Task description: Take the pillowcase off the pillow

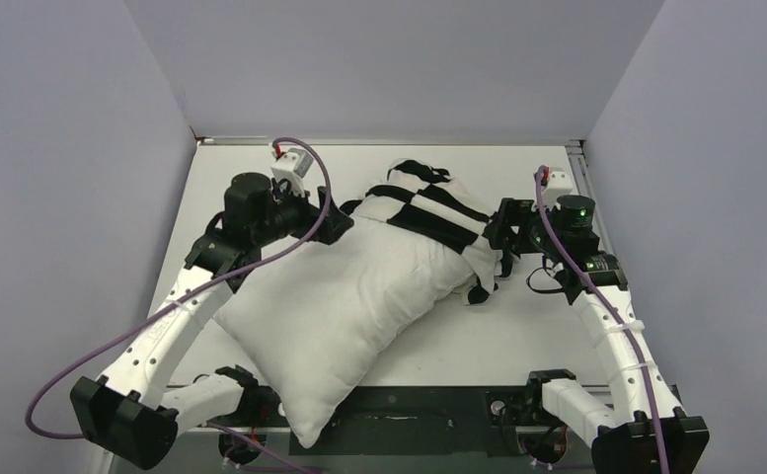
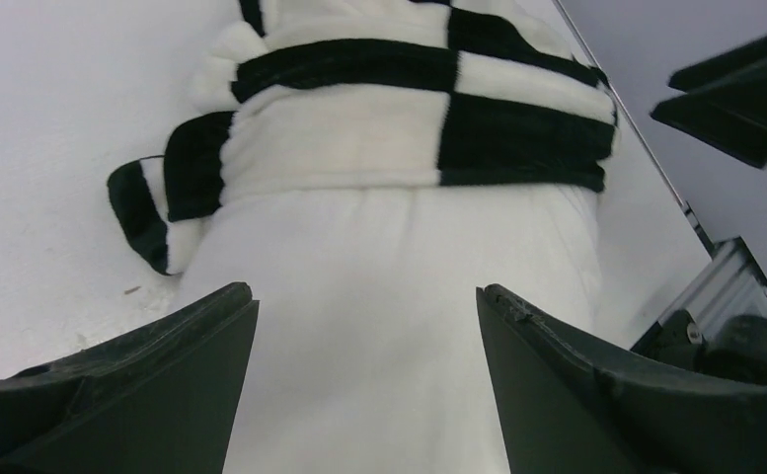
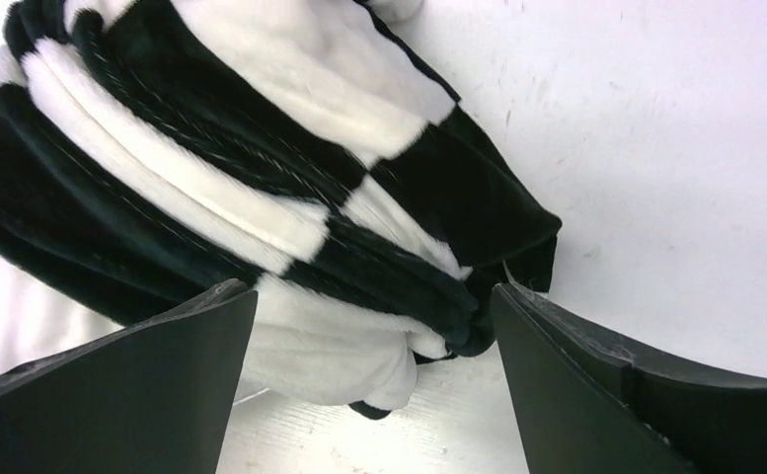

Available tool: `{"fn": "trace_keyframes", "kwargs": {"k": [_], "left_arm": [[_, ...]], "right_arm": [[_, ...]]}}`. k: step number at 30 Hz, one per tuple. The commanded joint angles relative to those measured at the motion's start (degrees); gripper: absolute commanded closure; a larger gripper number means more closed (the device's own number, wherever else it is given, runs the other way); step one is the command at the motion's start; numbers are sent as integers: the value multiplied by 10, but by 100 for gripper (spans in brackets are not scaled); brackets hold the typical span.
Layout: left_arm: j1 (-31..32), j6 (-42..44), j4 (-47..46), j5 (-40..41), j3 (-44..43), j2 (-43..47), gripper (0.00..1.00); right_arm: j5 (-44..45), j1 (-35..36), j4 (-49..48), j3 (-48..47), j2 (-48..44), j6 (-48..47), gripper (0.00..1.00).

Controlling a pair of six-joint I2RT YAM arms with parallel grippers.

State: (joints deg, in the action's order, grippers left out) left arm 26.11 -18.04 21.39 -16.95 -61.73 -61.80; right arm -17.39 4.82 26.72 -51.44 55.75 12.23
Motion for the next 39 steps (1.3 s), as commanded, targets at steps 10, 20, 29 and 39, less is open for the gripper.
{"fn": "trace_keyframes", "kwargs": {"k": [10, 20, 29, 39], "left_arm": [[-84, -54, -105, -135, 19, -179, 14], [-75, -142, -250, -227, 80, -244, 41], [-14, -70, -168, -146, 38, -185, 100], [113, 50, -44, 28, -42, -120, 100]], "right_arm": [[-20, 59, -8, -118, 66, -44, 0], [-18, 136, -56, -186, 172, -36, 6], [-5, 202, 13, -366, 318, -74, 10], [-18, 245, 130, -543, 460, -94, 10]]}}
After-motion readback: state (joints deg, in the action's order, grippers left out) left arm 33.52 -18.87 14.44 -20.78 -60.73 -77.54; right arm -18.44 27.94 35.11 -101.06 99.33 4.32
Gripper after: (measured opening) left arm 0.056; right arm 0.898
